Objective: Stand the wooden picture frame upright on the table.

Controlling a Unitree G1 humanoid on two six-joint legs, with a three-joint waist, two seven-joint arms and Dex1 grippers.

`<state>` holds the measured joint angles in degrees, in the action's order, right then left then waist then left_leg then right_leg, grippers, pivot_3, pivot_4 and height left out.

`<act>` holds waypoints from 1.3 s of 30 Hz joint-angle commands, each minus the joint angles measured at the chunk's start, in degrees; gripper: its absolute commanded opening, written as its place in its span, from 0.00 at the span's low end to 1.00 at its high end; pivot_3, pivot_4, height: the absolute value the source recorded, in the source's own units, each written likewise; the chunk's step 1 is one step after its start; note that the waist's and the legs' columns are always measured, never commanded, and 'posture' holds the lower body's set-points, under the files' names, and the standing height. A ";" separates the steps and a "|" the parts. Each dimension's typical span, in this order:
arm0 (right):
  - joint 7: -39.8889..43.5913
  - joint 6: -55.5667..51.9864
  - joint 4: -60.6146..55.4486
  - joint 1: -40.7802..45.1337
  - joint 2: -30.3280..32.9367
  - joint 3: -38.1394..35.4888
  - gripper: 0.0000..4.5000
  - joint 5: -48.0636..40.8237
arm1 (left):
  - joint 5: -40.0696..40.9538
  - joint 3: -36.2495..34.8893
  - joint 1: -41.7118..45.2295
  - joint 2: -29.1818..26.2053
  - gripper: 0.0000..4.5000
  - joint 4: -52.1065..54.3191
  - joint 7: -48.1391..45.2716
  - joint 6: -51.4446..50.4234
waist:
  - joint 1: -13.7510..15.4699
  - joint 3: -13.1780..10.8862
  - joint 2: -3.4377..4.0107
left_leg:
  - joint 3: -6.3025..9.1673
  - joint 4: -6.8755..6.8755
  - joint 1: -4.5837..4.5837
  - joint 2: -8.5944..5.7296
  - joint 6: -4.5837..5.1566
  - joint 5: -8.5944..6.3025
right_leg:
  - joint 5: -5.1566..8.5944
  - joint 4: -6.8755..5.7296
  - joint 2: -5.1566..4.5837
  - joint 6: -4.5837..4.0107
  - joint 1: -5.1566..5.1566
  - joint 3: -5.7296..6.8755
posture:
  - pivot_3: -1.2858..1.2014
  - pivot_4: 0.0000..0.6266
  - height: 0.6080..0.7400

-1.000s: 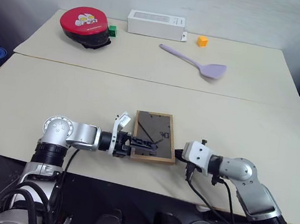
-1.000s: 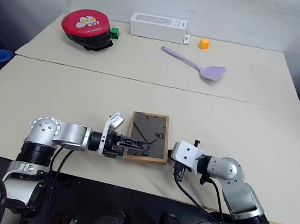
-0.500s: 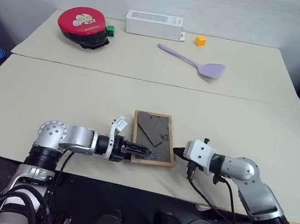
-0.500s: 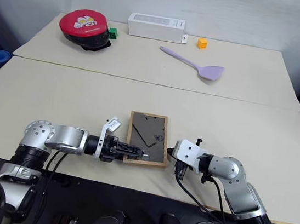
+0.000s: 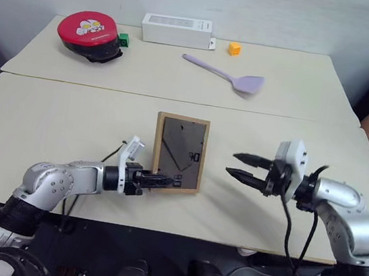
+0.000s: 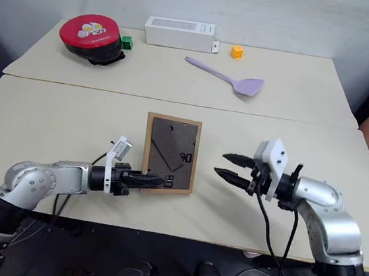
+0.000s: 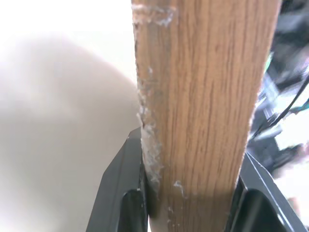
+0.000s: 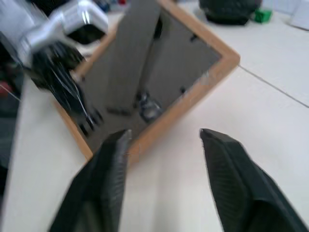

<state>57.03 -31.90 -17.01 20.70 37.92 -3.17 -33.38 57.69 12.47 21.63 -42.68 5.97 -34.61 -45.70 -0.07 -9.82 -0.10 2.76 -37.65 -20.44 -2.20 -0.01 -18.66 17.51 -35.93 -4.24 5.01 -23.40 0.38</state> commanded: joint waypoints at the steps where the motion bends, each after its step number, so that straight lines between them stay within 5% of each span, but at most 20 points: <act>1: -1.27 -3.79 -1.51 4.01 -2.50 4.06 0.82 -1.54 | -9.34 0.59 -0.42 0.47 0.28 -2.38 -5.44 5.16 | 0.03 -0.01 -0.02 | 0.00 0.00 -0.02 0.00 0.01 -0.01 | 0.00 0.00 -0.01 0.00 -0.02 -0.01 | 0.52 0.24 1.00; 4: -2.25 -5.60 -0.71 7.18 -5.22 7.40 1.00 -0.90 | -12.71 0.50 -0.33 1.54 0.28 -2.87 -8.41 5.94 | 0.02 -0.01 -0.02 | -0.01 -0.03 -0.10 -0.02 0.10 -0.05 | 0.00 -0.02 -0.07 0.01 -0.10 -0.06 | 0.52 0.24 1.00; 14: -0.51 -5.62 -2.66 9.30 -9.91 14.58 1.00 -0.50 | -17.57 -1.20 -0.86 5.00 0.28 -4.08 -12.48 5.07 | 0.14 -0.01 -0.04 | 0.04 -0.15 -0.24 -0.03 0.18 -0.10 | -0.02 -0.03 -0.10 0.04 -0.19 -0.02 | 0.52 0.24 1.00; 22: 6.25 0.25 -5.42 3.59 -2.63 10.12 1.00 -0.79 | -13.20 -6.90 -0.75 6.23 0.28 -6.65 -14.45 -3.63 | 0.02 -0.02 -0.07 | 0.10 -0.27 -0.38 -0.06 0.27 -0.17 | -0.03 0.03 -0.14 0.07 -0.20 0.04 | 0.52 0.24 1.00; 27: 6.77 19.05 -0.75 0.86 -2.55 5.14 1.00 6.57 | -1.29 -13.64 3.65 6.10 0.28 -9.88 -11.12 -27.96 | -0.33 -0.06 -0.13 | 0.05 -0.24 -0.44 0.03 0.21 -0.18 | -0.03 -0.06 0.00 0.07 -0.36 0.00 | 0.52 0.24 1.00; 30: 9.11 44.81 8.33 1.37 -1.03 3.54 1.00 16.96 | 6.17 -15.57 8.80 3.58 0.28 -14.85 -10.34 -44.44 | -0.10 -0.10 -0.20 | 0.09 -0.41 -0.64 -0.02 0.21 -0.18 | -0.04 -0.17 0.00 0.09 -0.49 0.03 | 0.52 0.24 1.00; 33: 8.58 64.24 17.25 3.56 -0.81 4.46 1.00 24.54 | 14.22 -12.14 10.76 0.02 0.28 -18.62 -9.21 -46.80 | -0.18 -0.12 -0.23 | 0.06 -0.39 -0.68 -0.06 0.21 -0.18 | -0.06 -0.20 0.01 0.12 -0.54 0.00 | 0.52 0.24 1.00; 39: -6.43 90.90 34.35 11.72 -5.76 7.27 1.00 44.69 | 33.02 -3.48 16.81 -3.90 0.28 -24.22 -1.82 -46.80 | -0.31 -0.15 -0.24 | 0.04 -0.45 -0.69 -0.06 0.11 -0.12 | -0.06 -0.35 -0.02 0.12 -0.66 -0.04 | 0.52 0.24 1.00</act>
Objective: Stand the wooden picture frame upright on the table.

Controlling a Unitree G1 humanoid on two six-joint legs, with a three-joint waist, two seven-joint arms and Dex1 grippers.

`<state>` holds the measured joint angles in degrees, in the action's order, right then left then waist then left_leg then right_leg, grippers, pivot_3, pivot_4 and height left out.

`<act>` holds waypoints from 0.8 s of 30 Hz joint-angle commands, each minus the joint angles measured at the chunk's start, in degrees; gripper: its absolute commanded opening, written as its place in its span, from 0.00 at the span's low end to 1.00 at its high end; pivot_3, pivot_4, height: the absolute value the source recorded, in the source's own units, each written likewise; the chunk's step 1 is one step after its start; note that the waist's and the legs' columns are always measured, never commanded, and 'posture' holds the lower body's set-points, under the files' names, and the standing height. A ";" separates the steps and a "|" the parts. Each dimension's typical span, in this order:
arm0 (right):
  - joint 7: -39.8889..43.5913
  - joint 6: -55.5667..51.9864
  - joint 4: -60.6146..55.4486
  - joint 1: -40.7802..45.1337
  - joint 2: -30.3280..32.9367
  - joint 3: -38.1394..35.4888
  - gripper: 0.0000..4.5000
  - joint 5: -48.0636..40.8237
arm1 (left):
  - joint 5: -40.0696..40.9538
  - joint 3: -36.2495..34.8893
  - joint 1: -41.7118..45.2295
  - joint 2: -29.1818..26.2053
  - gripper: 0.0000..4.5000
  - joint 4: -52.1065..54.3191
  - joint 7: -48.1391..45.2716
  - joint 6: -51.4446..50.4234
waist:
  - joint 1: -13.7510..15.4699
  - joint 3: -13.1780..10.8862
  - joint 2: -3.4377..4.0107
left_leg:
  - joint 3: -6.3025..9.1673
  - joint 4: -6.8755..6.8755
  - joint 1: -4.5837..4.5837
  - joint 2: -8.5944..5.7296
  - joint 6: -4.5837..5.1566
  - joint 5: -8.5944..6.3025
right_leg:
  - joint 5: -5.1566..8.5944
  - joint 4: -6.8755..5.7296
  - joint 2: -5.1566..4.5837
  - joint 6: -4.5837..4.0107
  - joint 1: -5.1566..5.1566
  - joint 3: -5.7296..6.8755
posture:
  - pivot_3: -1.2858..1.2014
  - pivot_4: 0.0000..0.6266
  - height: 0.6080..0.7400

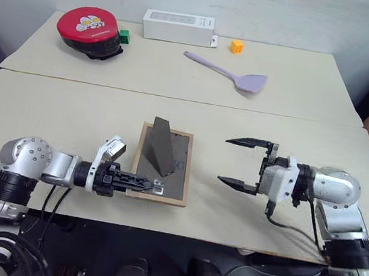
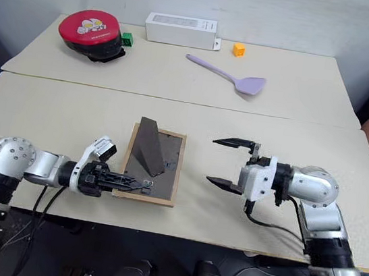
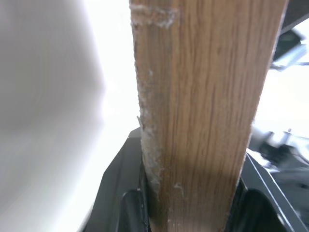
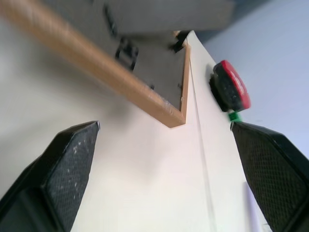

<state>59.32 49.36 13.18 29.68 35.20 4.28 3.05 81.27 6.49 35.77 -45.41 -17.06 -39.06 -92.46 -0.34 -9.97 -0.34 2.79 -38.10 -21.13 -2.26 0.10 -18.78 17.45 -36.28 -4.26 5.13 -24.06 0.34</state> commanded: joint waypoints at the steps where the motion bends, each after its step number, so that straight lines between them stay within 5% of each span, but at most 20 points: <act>1: -11.13 10.78 5.68 4.00 -4.54 0.38 1.00 10.24 | 12.10 3.68 3.07 -1.41 0.28 -1.04 4.27 -0.04 | -0.15 0.00 0.00 | -0.01 0.00 0.00 0.00 -0.02 0.01 | 0.00 -0.04 0.02 0.00 -0.03 -0.02 | 0.52 0.24 1.00; 8: -23.70 15.79 12.89 7.20 -8.56 4.62 1.00 21.34 | 29.30 9.53 5.15 -2.86 0.28 -2.63 15.30 1.03 | -1.35 0.00 0.00 | 0.03 -0.02 -0.12 -0.14 -0.09 0.05 | 0.00 -0.61 0.13 0.00 -0.51 -0.42 | 0.52 0.24 1.00; 13: -30.73 15.09 14.44 7.74 -8.17 4.72 0.70 24.41 | 31.73 9.93 5.66 -3.80 0.28 -2.95 17.36 2.09 | -1.52 0.00 0.00 | 0.12 -0.01 -0.06 -0.19 -0.16 0.08 | 0.00 -0.67 0.31 0.00 -0.63 -0.68 | 0.52 0.24 1.00; 15: -32.76 15.15 14.56 7.46 -7.59 4.08 0.64 24.13 | 31.73 8.80 5.25 -4.07 0.44 -2.40 18.07 3.03 | -1.63 0.00 0.00 | 0.18 -0.01 -0.04 -0.20 -0.18 0.06 | 0.00 -0.66 0.41 0.00 -0.64 -0.74 | 0.52 0.24 1.00; 20: -36.17 15.14 14.15 7.93 -6.60 5.14 0.31 23.64 | 31.73 2.08 2.81 -3.59 0.74 1.35 21.01 7.81 | -1.63 0.00 0.00 | 0.30 -0.04 -0.03 -0.21 -0.24 0.03 | 0.00 -0.62 0.50 0.00 -0.68 -0.82 | 0.52 0.24 1.00; 24: -36.79 14.49 14.23 8.36 -5.97 6.12 0.29 22.07 | 31.73 -1.30 0.70 -5.78 0.99 1.50 21.29 7.63 | -1.81 0.00 0.00 | 0.31 -0.01 0.00 -0.21 -0.24 0.03 | 0.00 -0.65 0.53 0.00 -0.71 -0.87 | 0.52 0.24 1.00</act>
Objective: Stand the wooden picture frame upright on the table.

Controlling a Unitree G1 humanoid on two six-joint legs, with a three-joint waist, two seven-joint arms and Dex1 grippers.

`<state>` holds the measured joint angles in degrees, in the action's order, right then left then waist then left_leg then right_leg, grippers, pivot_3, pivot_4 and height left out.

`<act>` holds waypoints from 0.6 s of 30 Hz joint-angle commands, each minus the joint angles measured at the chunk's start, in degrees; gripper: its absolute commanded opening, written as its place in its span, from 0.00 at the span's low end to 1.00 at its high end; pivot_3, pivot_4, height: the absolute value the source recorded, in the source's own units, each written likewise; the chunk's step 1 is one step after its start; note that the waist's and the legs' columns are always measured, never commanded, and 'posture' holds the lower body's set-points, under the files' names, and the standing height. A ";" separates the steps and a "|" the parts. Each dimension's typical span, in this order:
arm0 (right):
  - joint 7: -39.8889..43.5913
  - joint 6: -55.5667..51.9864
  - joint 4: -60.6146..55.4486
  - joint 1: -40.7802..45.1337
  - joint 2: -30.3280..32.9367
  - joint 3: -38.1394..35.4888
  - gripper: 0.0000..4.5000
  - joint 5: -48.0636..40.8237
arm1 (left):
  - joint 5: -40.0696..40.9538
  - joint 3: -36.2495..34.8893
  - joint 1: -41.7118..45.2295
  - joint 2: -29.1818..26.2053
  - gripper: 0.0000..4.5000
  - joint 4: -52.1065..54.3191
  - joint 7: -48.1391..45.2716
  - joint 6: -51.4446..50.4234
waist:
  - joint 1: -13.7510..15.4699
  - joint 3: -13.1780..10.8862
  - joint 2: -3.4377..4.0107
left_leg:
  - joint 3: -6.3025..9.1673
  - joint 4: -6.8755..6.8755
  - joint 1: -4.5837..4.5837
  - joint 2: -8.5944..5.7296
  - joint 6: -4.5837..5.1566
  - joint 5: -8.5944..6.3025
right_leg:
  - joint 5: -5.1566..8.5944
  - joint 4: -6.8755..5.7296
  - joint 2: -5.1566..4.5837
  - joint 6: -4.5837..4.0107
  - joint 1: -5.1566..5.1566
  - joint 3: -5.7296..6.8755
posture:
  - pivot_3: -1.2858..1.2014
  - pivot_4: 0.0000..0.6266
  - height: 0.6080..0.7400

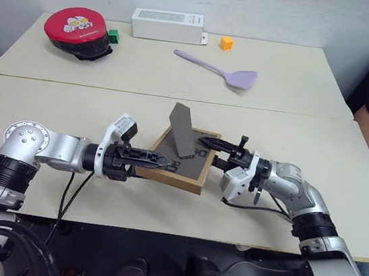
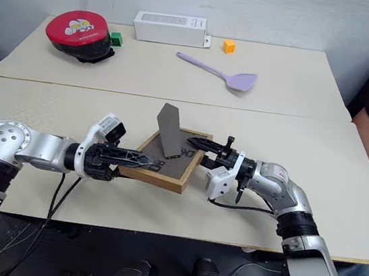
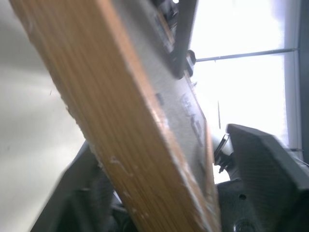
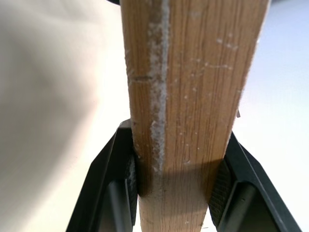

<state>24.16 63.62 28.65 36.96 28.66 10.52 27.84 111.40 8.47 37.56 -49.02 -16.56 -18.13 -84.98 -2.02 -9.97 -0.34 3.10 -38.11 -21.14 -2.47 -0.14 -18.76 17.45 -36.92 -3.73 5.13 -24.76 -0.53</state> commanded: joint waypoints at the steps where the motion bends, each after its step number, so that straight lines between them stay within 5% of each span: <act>1: -1.74 0.13 -1.23 1.11 0.71 0.09 0.29 -2.95 | 1.60 -3.63 -1.50 -2.47 0.99 1.37 0.59 0.24 | -0.19 0.00 0.00 | 0.00 0.01 -0.01 0.01 -0.01 0.00 | 0.00 0.00 0.03 0.00 -0.04 -0.02 | 0.52 0.24 1.00; 7: -0.12 -1.51 -2.05 1.91 0.57 1.04 0.29 -8.42 | -1.33 -11.42 -7.47 -6.41 1.00 6.80 4.75 6.87 | -0.68 0.00 0.00 | 0.01 0.03 -0.04 0.04 -0.05 -0.03 | 0.00 -0.03 0.05 -0.01 -0.16 -0.13 | 0.52 0.24 1.00; 11: 4.41 -5.01 -3.09 1.69 1.16 2.66 0.29 -16.62 | -21.87 -18.84 -15.71 -8.76 1.00 12.68 -7.64 18.39 | -1.09 -0.01 0.02 | 0.01 0.05 -0.03 0.04 -0.07 -0.04 | 0.03 0.03 0.06 -0.05 -0.16 -0.14 | 0.52 0.24 1.00; 18: 19.15 -21.24 -10.94 -2.34 1.01 4.40 0.29 -37.81 | -40.54 -22.10 -22.67 -6.22 1.00 17.90 -19.88 31.53 | -0.21 -0.03 0.05 | 0.12 0.06 -0.07 0.12 -0.09 -0.08 | 0.05 0.17 0.04 -0.10 -0.03 -0.03 | 0.52 0.24 1.00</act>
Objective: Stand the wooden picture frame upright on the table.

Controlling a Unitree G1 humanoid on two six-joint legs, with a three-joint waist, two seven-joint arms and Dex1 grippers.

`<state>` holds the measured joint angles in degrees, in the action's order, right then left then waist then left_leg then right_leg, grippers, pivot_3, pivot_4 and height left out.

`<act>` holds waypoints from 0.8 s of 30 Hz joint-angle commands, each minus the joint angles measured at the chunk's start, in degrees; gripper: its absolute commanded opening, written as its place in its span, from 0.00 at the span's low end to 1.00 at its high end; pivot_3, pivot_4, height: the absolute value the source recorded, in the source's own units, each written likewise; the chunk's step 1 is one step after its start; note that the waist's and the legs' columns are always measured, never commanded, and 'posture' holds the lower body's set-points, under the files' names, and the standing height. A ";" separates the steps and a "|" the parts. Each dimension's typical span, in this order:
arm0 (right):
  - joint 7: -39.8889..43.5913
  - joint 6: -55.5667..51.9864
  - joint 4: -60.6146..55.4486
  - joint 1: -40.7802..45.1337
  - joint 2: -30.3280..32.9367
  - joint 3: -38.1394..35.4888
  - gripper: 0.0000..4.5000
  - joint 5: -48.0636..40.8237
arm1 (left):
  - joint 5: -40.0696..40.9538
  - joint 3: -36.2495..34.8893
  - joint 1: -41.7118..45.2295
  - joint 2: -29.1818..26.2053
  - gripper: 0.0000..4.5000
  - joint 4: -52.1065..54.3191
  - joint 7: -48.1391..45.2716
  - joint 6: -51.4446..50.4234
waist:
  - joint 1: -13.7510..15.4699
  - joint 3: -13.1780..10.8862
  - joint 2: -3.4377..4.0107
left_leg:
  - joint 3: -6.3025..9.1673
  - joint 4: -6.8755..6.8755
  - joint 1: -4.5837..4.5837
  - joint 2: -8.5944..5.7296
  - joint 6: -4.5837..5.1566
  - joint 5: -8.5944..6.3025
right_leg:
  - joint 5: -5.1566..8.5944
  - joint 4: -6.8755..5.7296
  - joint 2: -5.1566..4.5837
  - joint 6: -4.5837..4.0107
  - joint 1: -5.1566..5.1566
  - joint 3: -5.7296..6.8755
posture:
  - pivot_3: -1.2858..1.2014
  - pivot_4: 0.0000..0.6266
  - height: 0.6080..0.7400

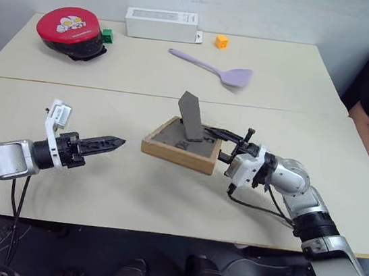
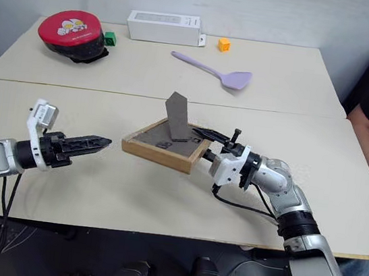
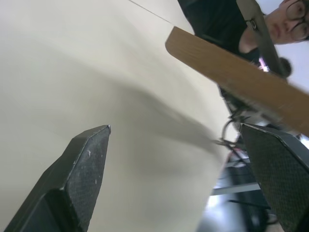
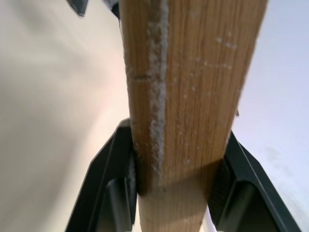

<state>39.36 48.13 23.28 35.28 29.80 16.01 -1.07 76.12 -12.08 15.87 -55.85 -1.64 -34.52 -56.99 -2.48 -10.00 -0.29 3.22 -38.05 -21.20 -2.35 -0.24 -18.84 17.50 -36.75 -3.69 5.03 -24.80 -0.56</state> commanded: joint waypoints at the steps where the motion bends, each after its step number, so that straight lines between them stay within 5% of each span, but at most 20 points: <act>1: 4.90 -7.31 -6.87 -1.10 -0.19 -1.71 0.29 -10.55 | -6.59 -1.63 -1.35 0.95 1.00 3.38 -3.99 3.95 | 0.52 0.00 0.00 | 0.00 0.00 0.00 0.00 0.03 -0.02 | 0.00 -0.01 -0.02 0.00 0.03 0.00 | 0.52 0.24 1.00; 5: 8.51 -35.82 -16.09 -4.20 -0.53 -3.90 0.29 -28.14 | -13.72 -2.04 -3.87 2.77 1.00 6.10 -7.92 9.65 | 0.96 0.00 0.00 | 0.03 -0.03 -0.01 0.00 0.09 -0.08 | 0.00 -0.06 -0.06 0.00 0.08 0.01 | 0.52 0.24 1.00; 9: 7.15 -50.93 -18.34 -4.94 -0.84 -5.76 0.29 -31.37 | -17.83 -2.50 -4.99 4.99 1.00 7.76 -9.98 12.72 | 1.05 0.00 0.00 | 0.15 -0.06 -0.01 0.01 0.09 -0.10 | -0.01 -0.01 -0.09 -0.01 0.17 0.09 | 0.52 0.24 1.00; 15: 8.09 -56.13 -11.48 -3.27 -3.30 -7.90 0.29 -28.93 | -19.97 -2.61 -4.07 7.27 1.00 9.09 -10.47 12.69 | 1.01 0.00 -0.01 | 0.15 -0.03 -0.02 0.00 0.11 -0.11 | -0.01 -0.04 -0.10 -0.01 0.13 0.11 | 0.52 0.24 1.00; 24: 13.52 -48.58 3.19 -1.14 -6.69 -9.26 0.29 -21.69 | -23.80 -3.07 -2.32 9.34 1.00 7.91 -12.14 14.13 | 0.84 0.01 -0.01 | 0.14 -0.03 0.01 -0.01 0.10 -0.11 | -0.01 -0.12 -0.08 -0.01 0.14 0.12 | 0.52 0.24 1.00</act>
<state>52.58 -1.36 25.24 33.75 23.28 7.83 -24.45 52.88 -13.32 13.00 -46.58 5.99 -45.75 -43.96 -1.64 -9.99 -0.29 3.36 -38.08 -21.19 -2.35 -0.14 -18.95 17.49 -36.87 -3.76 5.02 -24.66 -0.44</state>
